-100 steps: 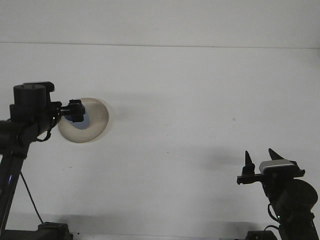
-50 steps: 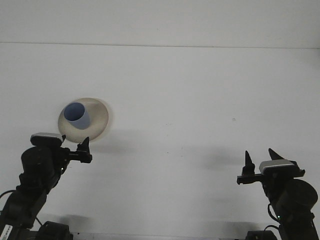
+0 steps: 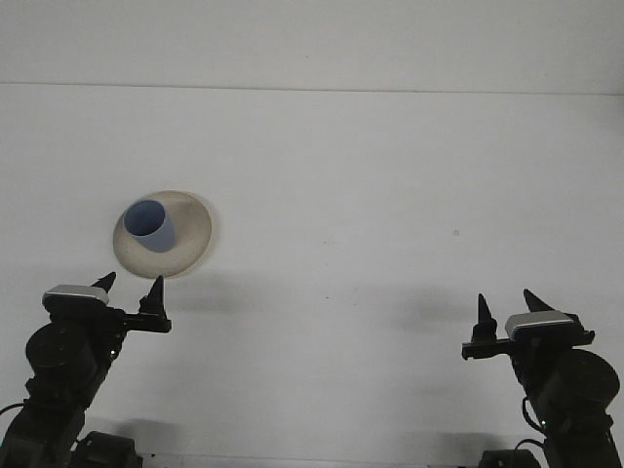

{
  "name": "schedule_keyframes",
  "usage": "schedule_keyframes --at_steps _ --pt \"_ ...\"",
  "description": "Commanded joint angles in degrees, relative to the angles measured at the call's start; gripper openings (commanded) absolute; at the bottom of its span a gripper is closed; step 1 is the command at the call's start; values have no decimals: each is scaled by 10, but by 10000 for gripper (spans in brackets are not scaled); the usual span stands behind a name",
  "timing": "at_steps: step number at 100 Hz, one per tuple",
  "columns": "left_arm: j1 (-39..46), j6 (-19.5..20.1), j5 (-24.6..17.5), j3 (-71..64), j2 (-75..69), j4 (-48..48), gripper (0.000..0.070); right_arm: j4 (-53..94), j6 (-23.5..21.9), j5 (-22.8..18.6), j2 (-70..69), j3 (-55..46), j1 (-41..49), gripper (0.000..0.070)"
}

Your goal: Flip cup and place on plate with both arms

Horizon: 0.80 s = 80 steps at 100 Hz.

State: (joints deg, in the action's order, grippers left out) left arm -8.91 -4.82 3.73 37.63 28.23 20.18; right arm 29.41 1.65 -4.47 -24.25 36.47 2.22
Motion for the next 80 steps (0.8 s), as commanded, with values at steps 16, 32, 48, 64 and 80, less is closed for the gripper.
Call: schedule_keyframes --at_steps 16,32,48,64,80 --pt "-1 9 4 7 1 -4 3 -7 -3 0 -2 5 1 178" --pt "-1 9 4 7 1 -4 10 -7 -3 0 -2 5 1 0" --pt "-1 8 4 7 1 -5 12 -7 -3 0 -2 5 1 0" --pt "-1 8 4 7 1 -6 12 -7 -3 0 -2 5 1 0" --pt "-1 8 4 7 1 -6 12 -7 -3 0 -2 5 1 0"
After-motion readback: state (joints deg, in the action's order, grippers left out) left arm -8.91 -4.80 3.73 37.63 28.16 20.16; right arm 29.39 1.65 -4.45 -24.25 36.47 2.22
